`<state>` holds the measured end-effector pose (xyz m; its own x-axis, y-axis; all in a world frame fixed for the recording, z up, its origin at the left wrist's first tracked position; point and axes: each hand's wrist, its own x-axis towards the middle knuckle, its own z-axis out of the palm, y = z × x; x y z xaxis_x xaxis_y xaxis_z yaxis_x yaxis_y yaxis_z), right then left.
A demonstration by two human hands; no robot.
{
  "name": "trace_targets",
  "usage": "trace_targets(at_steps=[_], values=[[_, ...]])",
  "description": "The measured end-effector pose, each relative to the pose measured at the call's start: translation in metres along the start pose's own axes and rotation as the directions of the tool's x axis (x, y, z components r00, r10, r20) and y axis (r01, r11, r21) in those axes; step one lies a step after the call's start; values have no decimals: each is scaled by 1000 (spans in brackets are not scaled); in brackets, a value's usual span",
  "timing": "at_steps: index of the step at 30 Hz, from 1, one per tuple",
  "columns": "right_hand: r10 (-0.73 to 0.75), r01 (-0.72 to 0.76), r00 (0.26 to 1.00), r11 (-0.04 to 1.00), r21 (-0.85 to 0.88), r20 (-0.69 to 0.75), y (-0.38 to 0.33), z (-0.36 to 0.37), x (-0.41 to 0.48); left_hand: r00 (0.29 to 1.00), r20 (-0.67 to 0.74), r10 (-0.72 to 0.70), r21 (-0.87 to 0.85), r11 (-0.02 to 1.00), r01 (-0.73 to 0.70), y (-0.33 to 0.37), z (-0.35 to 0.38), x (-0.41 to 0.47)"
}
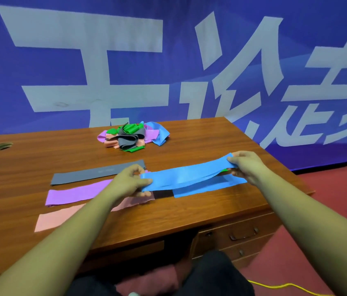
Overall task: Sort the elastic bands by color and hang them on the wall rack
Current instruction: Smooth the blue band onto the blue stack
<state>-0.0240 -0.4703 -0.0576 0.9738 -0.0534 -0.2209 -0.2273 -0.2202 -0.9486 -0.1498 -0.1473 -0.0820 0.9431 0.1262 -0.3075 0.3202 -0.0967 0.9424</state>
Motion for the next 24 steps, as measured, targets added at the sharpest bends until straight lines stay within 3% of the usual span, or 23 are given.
trace_targets(at_steps=[10,18,24], values=[[-145,106,968,976,-191,-203,44,-49,20,1000,-8,17,28,999,-16,-19,65,24],[-185,59,947,903,-425,-263,56,-64,49,974,-184,130,348,936,-59,-24,88,41],[-221,62,937,867,-494,-269,67,-57,63,955,-232,185,444,894,-66,-26,96,45]])
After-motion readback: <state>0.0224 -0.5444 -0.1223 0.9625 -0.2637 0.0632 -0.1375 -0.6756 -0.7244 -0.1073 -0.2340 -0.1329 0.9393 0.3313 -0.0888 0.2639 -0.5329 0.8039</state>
